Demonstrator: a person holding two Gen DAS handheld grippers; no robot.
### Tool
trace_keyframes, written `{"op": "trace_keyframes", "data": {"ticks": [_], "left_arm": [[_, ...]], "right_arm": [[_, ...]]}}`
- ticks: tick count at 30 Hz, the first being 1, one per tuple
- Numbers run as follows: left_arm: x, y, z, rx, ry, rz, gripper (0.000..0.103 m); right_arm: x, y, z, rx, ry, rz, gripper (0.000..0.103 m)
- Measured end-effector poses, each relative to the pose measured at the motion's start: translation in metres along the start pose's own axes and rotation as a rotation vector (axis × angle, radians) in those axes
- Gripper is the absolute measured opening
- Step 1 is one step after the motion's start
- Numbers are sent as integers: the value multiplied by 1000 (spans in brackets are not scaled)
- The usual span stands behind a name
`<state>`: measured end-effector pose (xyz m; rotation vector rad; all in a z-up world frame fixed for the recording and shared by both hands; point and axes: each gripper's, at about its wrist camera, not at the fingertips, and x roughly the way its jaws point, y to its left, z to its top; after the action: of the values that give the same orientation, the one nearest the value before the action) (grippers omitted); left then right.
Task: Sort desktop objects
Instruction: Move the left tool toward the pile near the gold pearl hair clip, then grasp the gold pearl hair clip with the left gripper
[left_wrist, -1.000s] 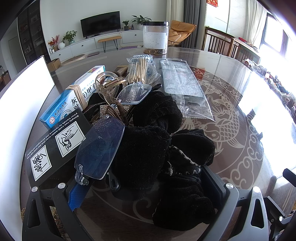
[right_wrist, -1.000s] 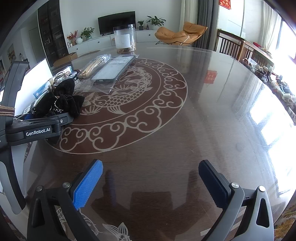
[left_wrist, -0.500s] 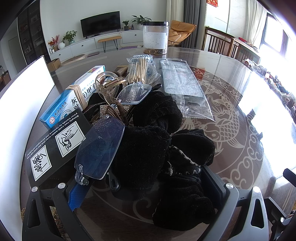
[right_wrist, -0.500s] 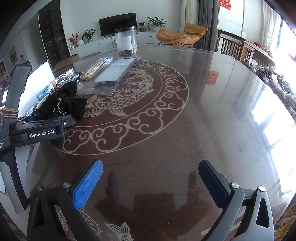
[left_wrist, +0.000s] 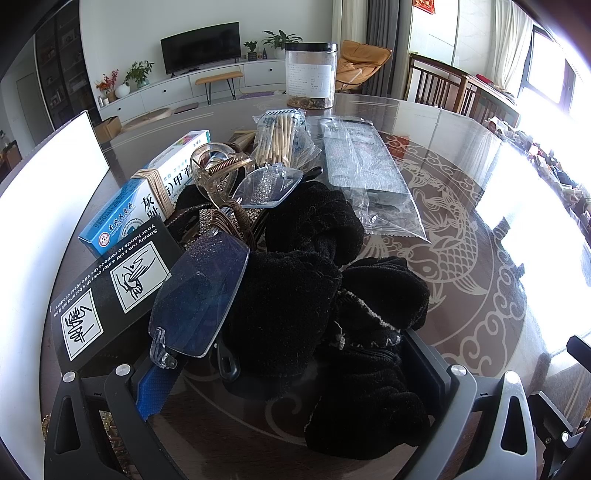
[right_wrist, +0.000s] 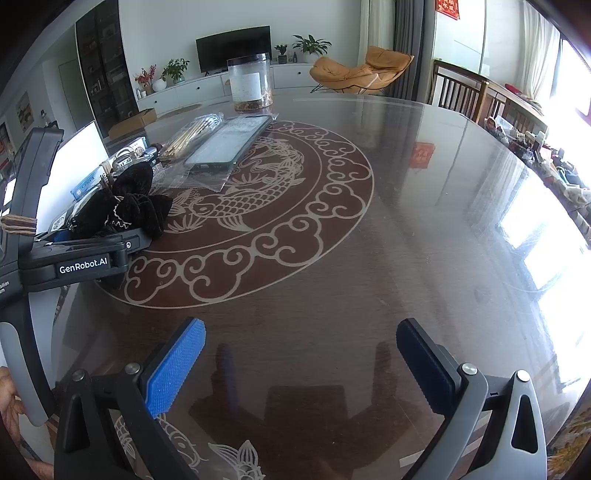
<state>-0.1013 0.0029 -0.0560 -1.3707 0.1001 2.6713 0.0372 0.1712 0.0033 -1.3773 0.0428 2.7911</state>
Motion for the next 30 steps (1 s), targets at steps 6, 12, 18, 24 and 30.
{"op": "trace_keyframes", "data": {"ticks": [6,12,18,24,30], "left_arm": [[0,0,0,0,0,0,103],[0,0,0,0,0,0,103],[-3,-1,2,3,34,-13,103],[-75,34,-9,-99,-54,-234,103],[-98,85,23,-82,34,-231,103]], "right_arm": [[0,0,0,0,0,0,103],[1,-1,0,3,2,-1,103],[-2,-1,-1,2,-7,0,103],[-4,-5,0,22,-18,17,103],[1,-1,0,9,-1,20,103]]}}
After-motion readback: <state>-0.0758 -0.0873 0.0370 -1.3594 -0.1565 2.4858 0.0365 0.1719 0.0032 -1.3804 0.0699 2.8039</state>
